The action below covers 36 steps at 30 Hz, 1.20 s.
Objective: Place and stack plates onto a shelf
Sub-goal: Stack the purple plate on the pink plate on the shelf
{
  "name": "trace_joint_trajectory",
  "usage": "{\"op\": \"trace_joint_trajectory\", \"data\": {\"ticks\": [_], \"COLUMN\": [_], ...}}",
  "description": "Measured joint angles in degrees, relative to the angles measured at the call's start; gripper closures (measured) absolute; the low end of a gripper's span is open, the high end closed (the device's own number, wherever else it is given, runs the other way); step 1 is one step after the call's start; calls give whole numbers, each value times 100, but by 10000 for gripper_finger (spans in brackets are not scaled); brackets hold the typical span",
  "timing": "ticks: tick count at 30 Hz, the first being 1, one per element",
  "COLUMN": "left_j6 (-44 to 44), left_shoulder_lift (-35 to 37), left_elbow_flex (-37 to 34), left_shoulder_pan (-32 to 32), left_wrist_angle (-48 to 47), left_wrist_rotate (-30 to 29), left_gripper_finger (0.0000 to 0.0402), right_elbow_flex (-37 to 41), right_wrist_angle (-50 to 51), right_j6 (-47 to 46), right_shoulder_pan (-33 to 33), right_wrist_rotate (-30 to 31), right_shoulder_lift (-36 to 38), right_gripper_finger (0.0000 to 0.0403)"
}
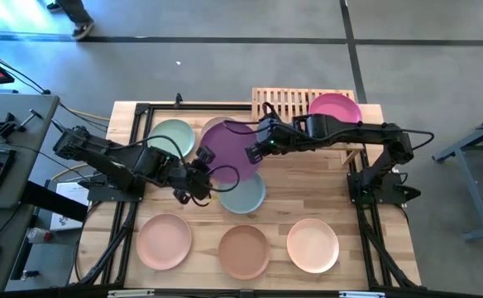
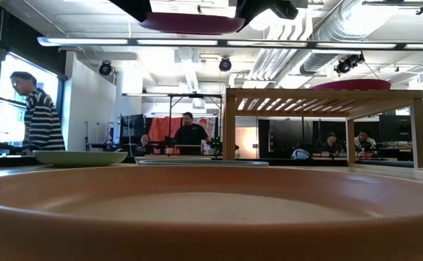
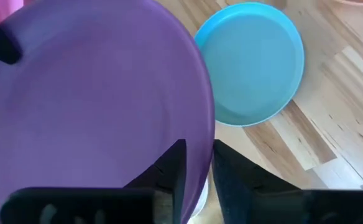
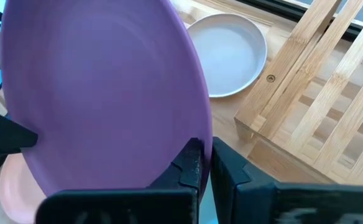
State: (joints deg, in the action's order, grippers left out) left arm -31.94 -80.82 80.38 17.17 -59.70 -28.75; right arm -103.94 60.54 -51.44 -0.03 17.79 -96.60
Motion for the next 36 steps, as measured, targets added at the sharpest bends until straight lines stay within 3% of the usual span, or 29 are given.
{"op": "trace_joint_trajectory", "data": {"ticks": [10, 26, 36], "left_j6": [581, 842, 1335], "left_shoulder_lift": [15, 28, 28], "left_elbow_flex": [0, -2, -2], "left_shoulder_pan": [4, -44, -602], "left_wrist_angle": [-2, -8, -30], "left_wrist_rotate": [-372, -864, -1537], "left_gripper_finger": [292, 291, 291], "right_elbow_flex": [0, 0, -2], "right_wrist_angle": [399, 1400, 1822], "right_j6": [50, 566, 1292], "right_shoulder_pan": [-168, -688, -1470], "right_wrist_rotate": [-84, -215, -176], "right_shoulder_lift": [15, 555, 1257], "right_gripper_finger": [403, 403, 403]}}
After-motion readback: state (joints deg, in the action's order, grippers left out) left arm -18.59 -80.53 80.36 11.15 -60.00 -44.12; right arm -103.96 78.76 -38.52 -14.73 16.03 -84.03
